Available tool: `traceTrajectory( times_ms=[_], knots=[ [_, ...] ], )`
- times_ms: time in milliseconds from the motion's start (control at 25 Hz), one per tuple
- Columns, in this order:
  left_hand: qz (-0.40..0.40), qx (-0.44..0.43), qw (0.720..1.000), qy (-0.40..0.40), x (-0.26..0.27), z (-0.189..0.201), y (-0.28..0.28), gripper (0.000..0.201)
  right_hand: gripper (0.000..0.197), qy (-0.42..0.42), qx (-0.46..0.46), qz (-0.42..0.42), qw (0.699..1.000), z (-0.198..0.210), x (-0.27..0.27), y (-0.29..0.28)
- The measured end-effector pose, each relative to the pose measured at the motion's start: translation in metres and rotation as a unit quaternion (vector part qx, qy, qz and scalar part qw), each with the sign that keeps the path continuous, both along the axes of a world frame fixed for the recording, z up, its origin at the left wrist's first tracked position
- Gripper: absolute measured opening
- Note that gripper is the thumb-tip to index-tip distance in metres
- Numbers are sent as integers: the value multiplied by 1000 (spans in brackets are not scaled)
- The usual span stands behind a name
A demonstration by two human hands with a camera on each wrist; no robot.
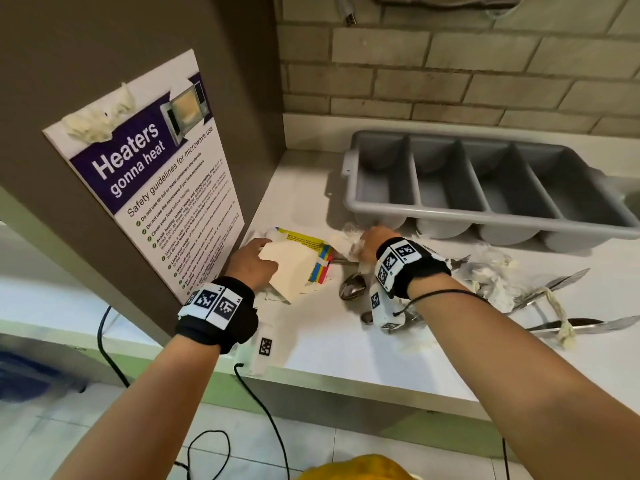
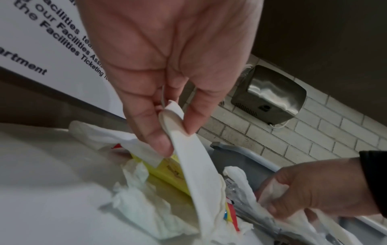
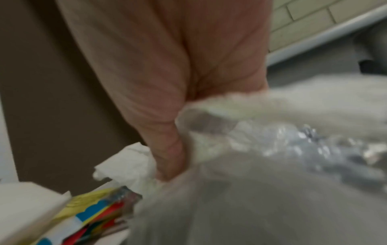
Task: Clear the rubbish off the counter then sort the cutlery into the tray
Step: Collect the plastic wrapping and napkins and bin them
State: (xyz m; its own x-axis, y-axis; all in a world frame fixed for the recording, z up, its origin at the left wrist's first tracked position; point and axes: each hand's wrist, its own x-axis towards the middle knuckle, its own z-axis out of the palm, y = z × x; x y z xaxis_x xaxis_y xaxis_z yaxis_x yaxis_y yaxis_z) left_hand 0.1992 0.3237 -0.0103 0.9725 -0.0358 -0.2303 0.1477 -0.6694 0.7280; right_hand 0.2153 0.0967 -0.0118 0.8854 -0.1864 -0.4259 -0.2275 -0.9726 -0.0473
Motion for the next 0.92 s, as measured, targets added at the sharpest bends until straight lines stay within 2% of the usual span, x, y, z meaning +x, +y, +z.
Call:
traceTrajectory(
  times_ms=[120,240,360,600,760,920],
  knots=[
    [2,2,1000,-6,5,4,-2,53,30,-39,10,-35,999,-10,0,0],
    [4,6,1000,-16,9,10,-5,51,34,-80,13,-92,992,-12,-2,1],
    [5,3,1000,-24,9,14,-7,50,37,-63,31,-74,995,-11,2,1],
    [8,-22,999,-33,7,15,-11,49,37,-51,-11,-64,997,-13,2,-4],
    [22,-61,997,-33,5,15,-11,49,29,-127,56,-36,990,-4,-8,-10],
    [23,-91,994,-56,-2,26,-18,48,29,-231,126,-19,965,33,-39,-20]
  ],
)
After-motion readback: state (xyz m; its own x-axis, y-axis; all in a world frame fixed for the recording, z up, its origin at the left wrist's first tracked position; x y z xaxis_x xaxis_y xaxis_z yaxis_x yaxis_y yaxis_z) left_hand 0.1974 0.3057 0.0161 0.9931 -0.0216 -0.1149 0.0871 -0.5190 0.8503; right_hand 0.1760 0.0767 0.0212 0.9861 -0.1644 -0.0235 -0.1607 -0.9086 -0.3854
